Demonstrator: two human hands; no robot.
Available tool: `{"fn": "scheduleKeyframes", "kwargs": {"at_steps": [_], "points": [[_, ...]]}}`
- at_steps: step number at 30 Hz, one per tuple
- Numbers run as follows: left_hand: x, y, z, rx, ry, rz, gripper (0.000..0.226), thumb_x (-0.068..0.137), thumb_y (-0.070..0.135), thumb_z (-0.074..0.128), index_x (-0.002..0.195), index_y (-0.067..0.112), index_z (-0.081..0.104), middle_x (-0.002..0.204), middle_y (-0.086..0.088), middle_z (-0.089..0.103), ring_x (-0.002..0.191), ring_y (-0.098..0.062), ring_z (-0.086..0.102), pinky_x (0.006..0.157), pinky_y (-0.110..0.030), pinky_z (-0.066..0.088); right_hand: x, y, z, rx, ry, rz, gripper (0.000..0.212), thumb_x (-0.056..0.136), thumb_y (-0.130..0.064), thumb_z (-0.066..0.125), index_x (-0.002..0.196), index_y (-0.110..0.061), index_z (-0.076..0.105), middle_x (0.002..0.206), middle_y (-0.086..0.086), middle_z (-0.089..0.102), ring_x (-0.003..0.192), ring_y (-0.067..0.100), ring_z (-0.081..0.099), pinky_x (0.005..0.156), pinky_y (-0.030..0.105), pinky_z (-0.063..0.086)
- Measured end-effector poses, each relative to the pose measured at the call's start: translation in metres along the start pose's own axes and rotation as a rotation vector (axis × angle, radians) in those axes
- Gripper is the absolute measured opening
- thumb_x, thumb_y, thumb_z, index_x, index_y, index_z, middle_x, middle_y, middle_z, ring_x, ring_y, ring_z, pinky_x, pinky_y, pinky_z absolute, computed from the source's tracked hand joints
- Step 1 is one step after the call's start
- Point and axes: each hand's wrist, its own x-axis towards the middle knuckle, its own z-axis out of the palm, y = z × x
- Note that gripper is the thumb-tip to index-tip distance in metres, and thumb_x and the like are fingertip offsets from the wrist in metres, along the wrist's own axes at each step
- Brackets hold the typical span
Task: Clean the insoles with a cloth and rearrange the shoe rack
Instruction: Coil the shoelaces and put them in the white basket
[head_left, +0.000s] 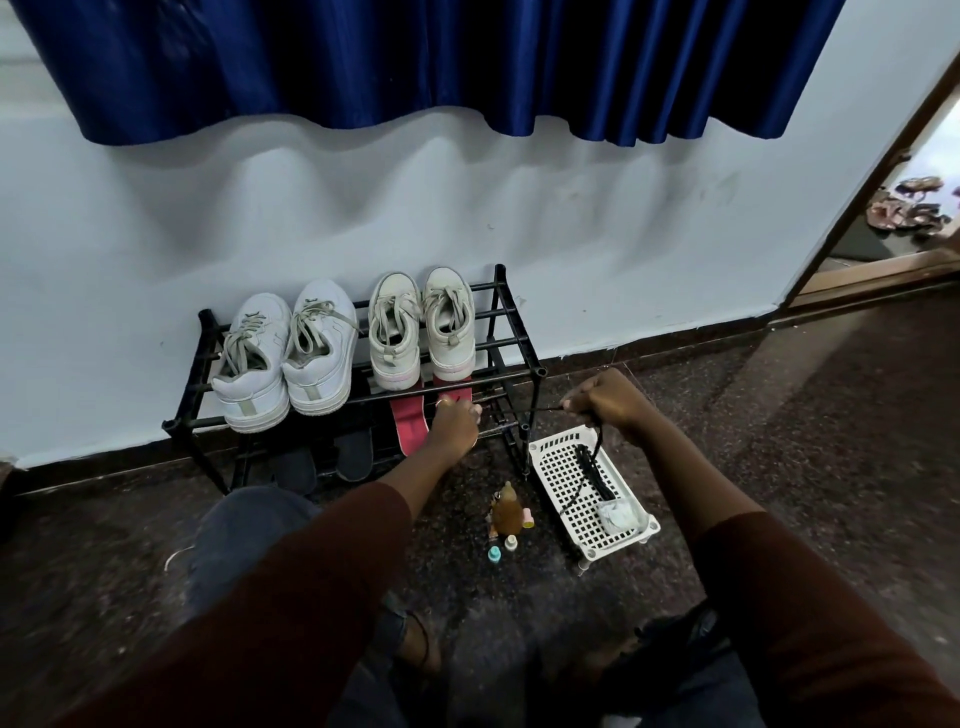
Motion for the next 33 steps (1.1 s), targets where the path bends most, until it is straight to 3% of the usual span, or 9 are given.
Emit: {"fn": "scheduleKeyframes", "kwargs": {"at_steps": [2, 7, 13, 21, 24, 26, 28, 30, 33], "points": [[0.000, -0.003, -0.002, -0.041, -0.015, -0.043, 0.032, 0.101, 0.010, 0.036, 0.122, -0.007, 0.054, 0.125, -0.023, 0.055, 0.119, -0.031, 0.049, 0.093, -0.027, 0.036, 0.000, 0.000, -0.001, 0.005, -0.003, 0.002, 0.009, 0.079, 0.009, 0.059, 0.076, 0.010, 0.067, 0.056, 0.013, 0.060, 0.039, 0.010, 0.048, 0.040, 0.018, 0.039], [-0.004, 0.012, 0.007, -0.203, -0.061, 0.066, 0.042, 0.103, 0.029, 0.030, 0.129, 0.004, 0.052, 0.121, -0.023, 0.044, 0.116, -0.028, 0.042, 0.093, -0.027, 0.031, 0.006, -0.003, 0.013, 0.038, -0.040, -0.040, 0.006, 0.079, 0.005, 0.064, 0.082, 0.008, 0.069, 0.069, 0.019, 0.066, 0.052, 0.017, 0.055, 0.048, 0.021, 0.044], [-0.004, 0.037, 0.019, -0.257, -0.075, 0.201, 0.034, 0.102, 0.023, 0.037, 0.101, -0.003, 0.059, 0.094, -0.008, 0.036, 0.086, -0.018, 0.041, 0.065, -0.025, 0.024, 0.006, -0.013, 0.029, 0.040, -0.071, -0.066, 0.008, 0.079, 0.007, 0.062, 0.081, 0.006, 0.070, 0.059, 0.015, 0.060, 0.044, 0.016, 0.045, 0.042, 0.019, 0.037], [0.002, 0.008, 0.016, -0.177, -0.030, 0.057, 0.035, 0.102, 0.021, 0.038, 0.102, -0.005, 0.061, 0.100, -0.018, 0.049, 0.101, -0.028, 0.050, 0.079, -0.028, 0.033, -0.004, -0.007, 0.011, 0.049, -0.056, -0.009, 0.013, 0.079, 0.012, 0.056, 0.086, 0.022, 0.061, 0.069, 0.020, 0.060, 0.044, 0.014, 0.049, 0.044, 0.019, 0.040], [0.003, -0.004, 0.010, -0.142, -0.042, -0.021, 0.035, 0.101, 0.018, 0.036, 0.111, -0.005, 0.061, 0.084, -0.006, 0.055, 0.093, -0.026, 0.059, 0.078, -0.027, 0.040, -0.008, -0.005, 0.004, 0.032, -0.048, 0.003, 0.012, 0.078, 0.014, 0.055, 0.085, 0.022, 0.062, 0.067, 0.016, 0.060, 0.034, 0.004, 0.047, 0.038, 0.013, 0.037], [0.002, -0.010, 0.007, -0.134, -0.013, -0.083, 0.035, 0.102, 0.013, 0.030, 0.123, 0.000, 0.056, 0.101, -0.008, 0.061, 0.099, -0.022, 0.057, 0.074, -0.028, 0.027, -0.008, -0.003, -0.001, 0.011, -0.050, 0.017, 0.012, 0.078, 0.013, 0.055, 0.084, 0.017, 0.065, 0.063, 0.013, 0.060, 0.034, 0.005, 0.047, 0.037, 0.013, 0.036], [0.002, -0.018, 0.004, -0.022, -0.007, -0.071, 0.037, 0.102, 0.010, 0.026, 0.130, 0.005, 0.050, 0.124, -0.010, 0.057, 0.115, -0.025, 0.051, 0.082, -0.028, 0.026, -0.007, -0.001, -0.004, 0.002, -0.049, 0.029, 0.011, 0.078, 0.013, 0.055, 0.083, 0.015, 0.066, 0.061, 0.012, 0.060, 0.039, 0.010, 0.048, 0.038, 0.014, 0.037], [0.006, -0.024, 0.005, 0.037, -0.025, -0.067, 0.037, 0.102, 0.010, 0.026, 0.131, 0.005, 0.048, 0.131, -0.010, 0.053, 0.120, -0.025, 0.048, 0.082, -0.028, 0.026, -0.007, -0.002, -0.005, -0.010, -0.048, 0.029, 0.011, 0.079, 0.012, 0.056, 0.083, 0.014, 0.066, 0.061, 0.012, 0.060, 0.042, 0.011, 0.047, 0.040, 0.014, 0.037], [0.004, -0.017, 0.008, -0.160, -0.007, -0.113, 0.037, 0.103, 0.016, 0.032, 0.132, 0.004, 0.051, 0.131, -0.019, 0.049, 0.121, -0.027, 0.046, 0.092, -0.025, 0.032, -0.006, -0.006, -0.002, -0.007, -0.061, 0.009, 0.011, 0.080, 0.011, 0.057, 0.086, 0.015, 0.065, 0.063, 0.014, 0.060, 0.040, 0.009, 0.046, 0.040, 0.015, 0.037]]}}
